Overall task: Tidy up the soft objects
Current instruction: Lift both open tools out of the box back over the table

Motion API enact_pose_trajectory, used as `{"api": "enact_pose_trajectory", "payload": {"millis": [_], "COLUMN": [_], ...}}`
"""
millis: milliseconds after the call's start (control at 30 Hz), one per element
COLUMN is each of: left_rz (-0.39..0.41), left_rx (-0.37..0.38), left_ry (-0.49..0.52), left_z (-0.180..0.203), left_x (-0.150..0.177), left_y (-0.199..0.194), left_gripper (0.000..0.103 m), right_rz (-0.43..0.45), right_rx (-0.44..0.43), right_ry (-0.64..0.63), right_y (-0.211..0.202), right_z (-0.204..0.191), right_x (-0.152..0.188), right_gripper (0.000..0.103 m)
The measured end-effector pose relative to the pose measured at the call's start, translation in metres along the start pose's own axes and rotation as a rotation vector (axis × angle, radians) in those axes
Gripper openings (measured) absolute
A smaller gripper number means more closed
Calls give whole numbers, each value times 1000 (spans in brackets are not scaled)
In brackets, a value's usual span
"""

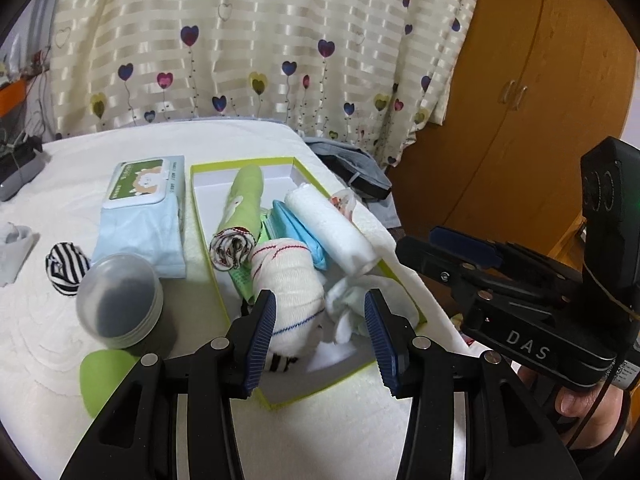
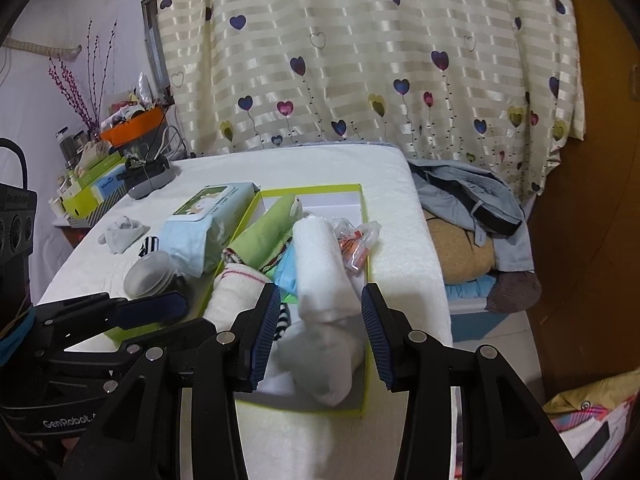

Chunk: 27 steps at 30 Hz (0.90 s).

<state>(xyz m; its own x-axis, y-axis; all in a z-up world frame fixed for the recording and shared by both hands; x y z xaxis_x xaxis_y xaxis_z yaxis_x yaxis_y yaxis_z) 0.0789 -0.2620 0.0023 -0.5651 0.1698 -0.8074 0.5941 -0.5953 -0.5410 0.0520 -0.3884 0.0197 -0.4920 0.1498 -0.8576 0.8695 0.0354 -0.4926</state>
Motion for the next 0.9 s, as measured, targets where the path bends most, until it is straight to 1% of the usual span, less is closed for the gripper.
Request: {"api": "enact_pose_trajectory", "payload": {"millis": [167,333,700,900], "left_rz": [24,54,112,133], "left_rx": [0,-10,-78,-108], "left_ry": [13,23,2,-14], "left_z": [2,-2,-28,-42], "left_x": [2,3,9,11], "left_y": [-19,-39,-79,-94], "left_gripper": [45,45,45,45], "right_rz": [27,41,47,44], "right_rx": [10,-5,-39,-65], "right_ry": [0,-7,-40,-67], "right_y": [-19,-32,-46,-49], "right_z": [-11,-29,-67,-90], "right_x": [1,5,13,15], "right_gripper": [44,44,44,44]}}
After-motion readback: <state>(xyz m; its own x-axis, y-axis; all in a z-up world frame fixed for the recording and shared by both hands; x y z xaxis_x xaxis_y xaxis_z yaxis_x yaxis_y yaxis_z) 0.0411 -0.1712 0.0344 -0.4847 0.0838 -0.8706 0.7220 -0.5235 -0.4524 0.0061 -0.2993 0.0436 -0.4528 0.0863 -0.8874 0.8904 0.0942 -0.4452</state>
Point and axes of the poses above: each gripper's, at about its wrist camera, not at the fingertips, and y roughly the way its jaws point, z to its right, x to its underside, the point moved 4 cm from there along y, roughly the way its jaws point, and after that the axes turned 9 degrees about z, right-handed, at the moved point
